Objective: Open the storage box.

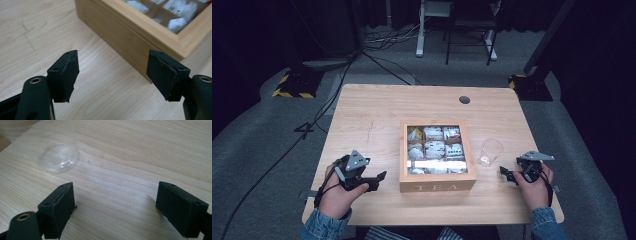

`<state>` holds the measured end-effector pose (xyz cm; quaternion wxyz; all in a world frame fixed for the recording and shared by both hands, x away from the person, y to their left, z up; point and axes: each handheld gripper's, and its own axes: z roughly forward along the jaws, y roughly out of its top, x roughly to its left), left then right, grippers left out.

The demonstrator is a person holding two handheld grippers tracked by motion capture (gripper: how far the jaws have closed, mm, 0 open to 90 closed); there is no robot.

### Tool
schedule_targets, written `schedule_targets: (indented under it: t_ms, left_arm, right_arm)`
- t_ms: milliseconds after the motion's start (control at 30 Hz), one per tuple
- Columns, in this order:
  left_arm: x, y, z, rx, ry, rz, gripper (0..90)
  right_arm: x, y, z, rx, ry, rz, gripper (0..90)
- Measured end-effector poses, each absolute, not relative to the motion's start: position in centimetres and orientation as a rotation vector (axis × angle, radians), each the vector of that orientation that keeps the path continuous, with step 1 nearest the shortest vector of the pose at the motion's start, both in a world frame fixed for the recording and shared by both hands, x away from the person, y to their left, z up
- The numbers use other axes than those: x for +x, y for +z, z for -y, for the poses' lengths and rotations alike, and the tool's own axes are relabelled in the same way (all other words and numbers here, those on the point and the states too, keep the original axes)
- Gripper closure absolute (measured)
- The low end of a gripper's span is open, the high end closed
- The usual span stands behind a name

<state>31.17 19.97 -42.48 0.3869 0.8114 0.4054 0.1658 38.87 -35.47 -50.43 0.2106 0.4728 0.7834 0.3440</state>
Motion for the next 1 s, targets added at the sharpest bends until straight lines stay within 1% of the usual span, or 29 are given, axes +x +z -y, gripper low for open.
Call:
schedule_targets:
  t_ms: [167,300,667,800,1000]
  left_arm:
    - [30.6,-42.1,-18.6,2.077,0.393,-0.974,26.7]
    - [30.2,-42.4,-17.5,2.097,0.346,-0.934,26.7]
    - [30.0,-43.5,-15.2,2.136,0.281,-0.885,27.2]
    - [30.1,-44.1,-14.8,2.146,0.286,-0.889,28.7]
    - [30.2,-44.5,-14.5,2.153,0.286,-0.878,37.2]
  right_arm:
    - [38.9,-50.4,35.5,1.314,0.956,-2.177,15.6]
    - [38.9,-50.4,35.5,1.314,0.956,-2.177,15.6]
    - [38.9,-50.4,35.5,1.31,0.958,-2.181,15.6]
    - [38.9,-50.4,35.5,1.31,0.958,-2.181,15.6]
    - [38.9,-50.4,35.5,1.31,0.958,-2.181,15.6]
